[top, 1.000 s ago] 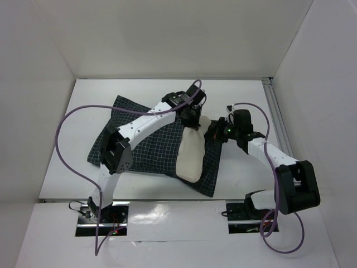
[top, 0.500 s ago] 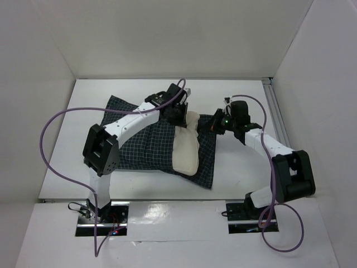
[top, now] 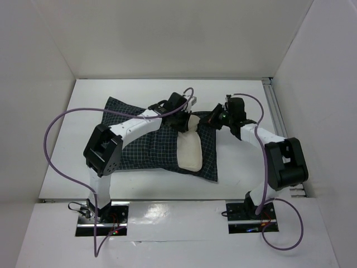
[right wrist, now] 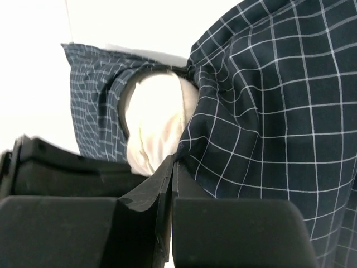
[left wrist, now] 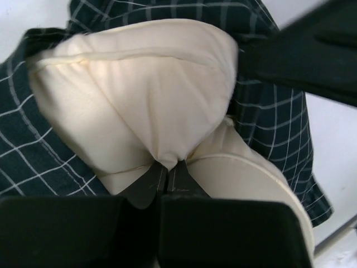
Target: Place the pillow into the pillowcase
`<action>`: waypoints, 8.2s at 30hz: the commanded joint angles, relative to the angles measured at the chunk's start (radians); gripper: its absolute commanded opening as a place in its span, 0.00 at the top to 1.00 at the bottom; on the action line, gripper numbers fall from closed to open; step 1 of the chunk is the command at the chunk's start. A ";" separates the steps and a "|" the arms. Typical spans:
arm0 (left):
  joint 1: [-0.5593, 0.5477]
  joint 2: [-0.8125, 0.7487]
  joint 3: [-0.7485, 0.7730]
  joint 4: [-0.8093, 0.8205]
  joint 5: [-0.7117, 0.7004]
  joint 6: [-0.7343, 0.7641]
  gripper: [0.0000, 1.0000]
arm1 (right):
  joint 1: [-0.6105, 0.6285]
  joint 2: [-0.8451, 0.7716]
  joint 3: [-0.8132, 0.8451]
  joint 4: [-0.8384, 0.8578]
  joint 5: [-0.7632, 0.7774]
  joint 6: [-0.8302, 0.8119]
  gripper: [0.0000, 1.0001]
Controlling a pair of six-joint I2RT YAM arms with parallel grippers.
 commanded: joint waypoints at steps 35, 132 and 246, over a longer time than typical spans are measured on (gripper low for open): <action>0.030 0.092 0.137 -0.347 0.052 -0.075 1.00 | -0.004 -0.168 -0.072 0.035 -0.107 -0.239 1.00; 0.059 -0.156 0.011 -0.243 0.234 -0.132 1.00 | 0.065 -0.426 -0.167 -0.316 0.116 -0.161 0.28; 0.228 -0.205 0.048 -0.376 0.164 -0.204 0.46 | 0.401 0.042 0.362 -0.325 0.035 -0.375 1.00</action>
